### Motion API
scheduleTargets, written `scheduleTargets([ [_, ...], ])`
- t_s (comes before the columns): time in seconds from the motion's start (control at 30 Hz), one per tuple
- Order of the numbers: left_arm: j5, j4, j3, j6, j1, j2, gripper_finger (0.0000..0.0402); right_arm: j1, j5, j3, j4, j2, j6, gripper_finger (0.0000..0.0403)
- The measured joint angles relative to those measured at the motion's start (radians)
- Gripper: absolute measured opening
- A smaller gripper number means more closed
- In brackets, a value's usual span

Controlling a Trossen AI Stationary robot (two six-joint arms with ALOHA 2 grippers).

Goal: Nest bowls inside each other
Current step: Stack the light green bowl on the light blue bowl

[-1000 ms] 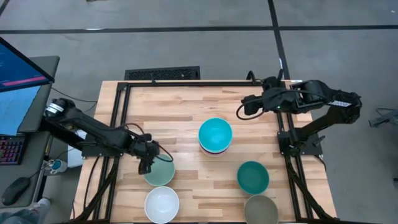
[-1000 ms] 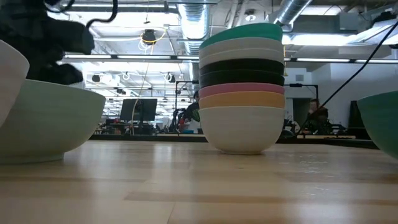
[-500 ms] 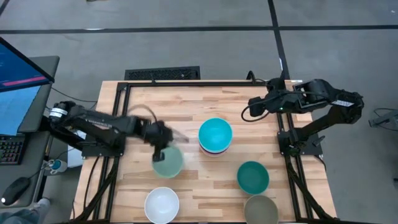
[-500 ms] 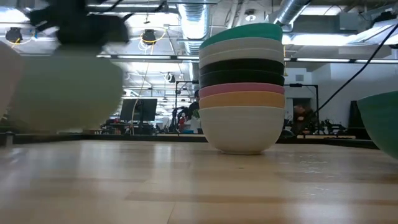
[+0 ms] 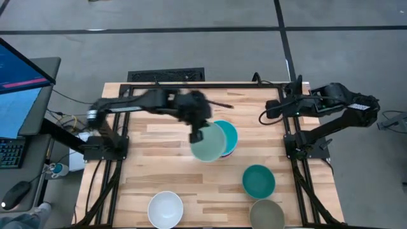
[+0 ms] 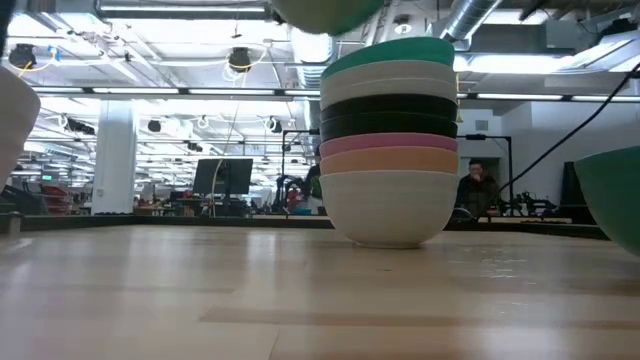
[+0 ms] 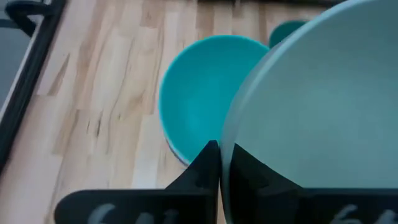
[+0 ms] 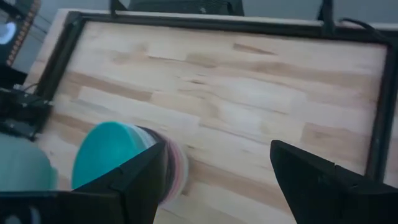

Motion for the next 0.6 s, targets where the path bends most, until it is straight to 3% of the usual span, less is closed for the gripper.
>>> scheduleTargets([
  [0.3, -0.010, -0.274, 0.506, 0.119, 0.040, 0.437, 0.0000, 0.073, 0.012, -0.172, 0.011, -0.108, 0.152, 0.0306],
  [0.47, 0.096, -0.297, 0.479, 0.103, 0.086, 0.486, 0.0000, 0.137, 0.026, -0.251, 0.067, -0.129, 0.207, 0.0306],
  [0.6, 0.107, -0.327, 0.498, 0.093, 0.094, 0.500, 0.0002, 0.184, 0.024, -0.310, 0.112, -0.126, 0.238, 0.0306],
])
